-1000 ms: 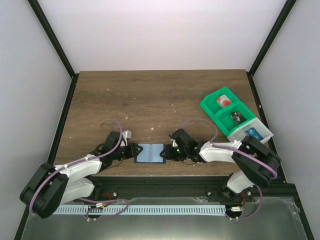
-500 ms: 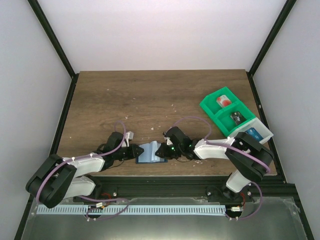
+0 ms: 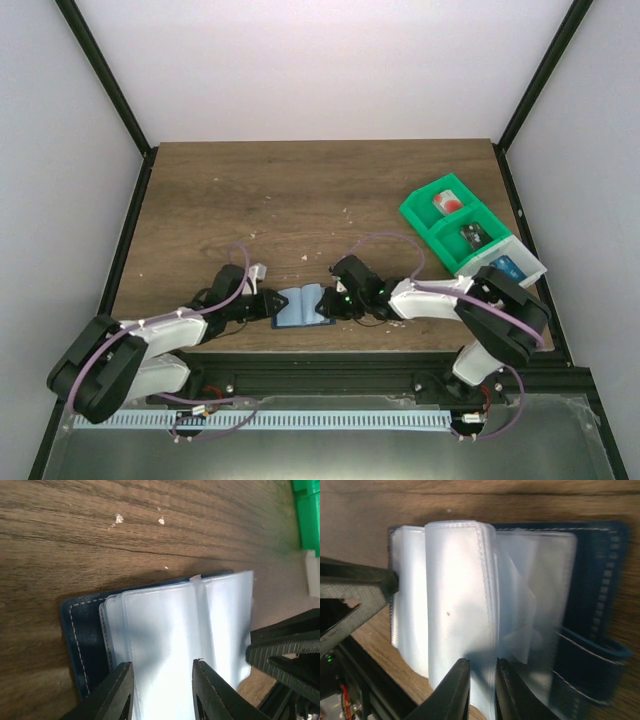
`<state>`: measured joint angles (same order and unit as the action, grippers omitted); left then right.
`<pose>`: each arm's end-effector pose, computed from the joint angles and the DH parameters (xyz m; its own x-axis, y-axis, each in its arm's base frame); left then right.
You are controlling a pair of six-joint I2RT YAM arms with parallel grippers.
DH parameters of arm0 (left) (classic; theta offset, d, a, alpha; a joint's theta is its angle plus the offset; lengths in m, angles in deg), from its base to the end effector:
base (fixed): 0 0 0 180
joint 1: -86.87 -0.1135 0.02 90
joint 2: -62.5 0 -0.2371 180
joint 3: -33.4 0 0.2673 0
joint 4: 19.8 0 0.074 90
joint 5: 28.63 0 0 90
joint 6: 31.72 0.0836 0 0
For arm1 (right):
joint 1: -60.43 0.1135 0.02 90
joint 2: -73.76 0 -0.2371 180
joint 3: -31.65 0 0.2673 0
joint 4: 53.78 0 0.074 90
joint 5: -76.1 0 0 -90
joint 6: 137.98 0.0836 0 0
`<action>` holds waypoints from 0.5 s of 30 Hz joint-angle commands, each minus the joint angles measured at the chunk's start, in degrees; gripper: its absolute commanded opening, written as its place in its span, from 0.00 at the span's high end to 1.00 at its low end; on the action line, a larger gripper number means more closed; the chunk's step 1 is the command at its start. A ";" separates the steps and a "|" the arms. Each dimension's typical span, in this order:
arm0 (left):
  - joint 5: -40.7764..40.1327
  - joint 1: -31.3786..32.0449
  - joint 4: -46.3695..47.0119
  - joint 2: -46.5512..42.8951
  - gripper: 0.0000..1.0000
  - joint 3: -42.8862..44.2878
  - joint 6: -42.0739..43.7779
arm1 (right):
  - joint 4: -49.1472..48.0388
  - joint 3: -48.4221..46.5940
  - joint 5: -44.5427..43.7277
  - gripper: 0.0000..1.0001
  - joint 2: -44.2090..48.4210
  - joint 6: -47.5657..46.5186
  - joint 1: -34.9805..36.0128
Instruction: Take the credit cards out of the card holder
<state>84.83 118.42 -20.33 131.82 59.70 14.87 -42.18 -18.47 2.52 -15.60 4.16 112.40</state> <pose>0.1879 -0.1544 0.0491 -0.9254 -0.1716 -0.3380 0.1238 0.7060 -0.6973 0.1796 0.2680 0.0619 -0.9765 -0.0193 -0.2145 -0.1541 0.7586 0.6331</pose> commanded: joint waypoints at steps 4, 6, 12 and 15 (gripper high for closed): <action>-3.80 0.18 -9.89 -12.03 0.49 2.82 -0.84 | 13.96 1.36 -16.57 0.73 12.97 -1.87 0.27; -4.67 0.13 -13.32 -15.47 0.41 4.78 -0.17 | 15.86 1.26 -17.71 0.70 16.82 -2.12 0.24; -11.02 0.12 -27.05 -25.08 0.00 15.19 4.85 | 23.40 0.24 -24.40 0.44 32.78 -0.86 0.24; -13.59 0.11 -31.08 -29.21 0.00 19.58 6.86 | 27.53 -1.70 -27.77 0.21 41.01 -0.64 0.24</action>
<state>76.20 118.47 -42.97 107.05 74.16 17.84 -22.13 -17.24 -17.70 17.41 2.81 112.37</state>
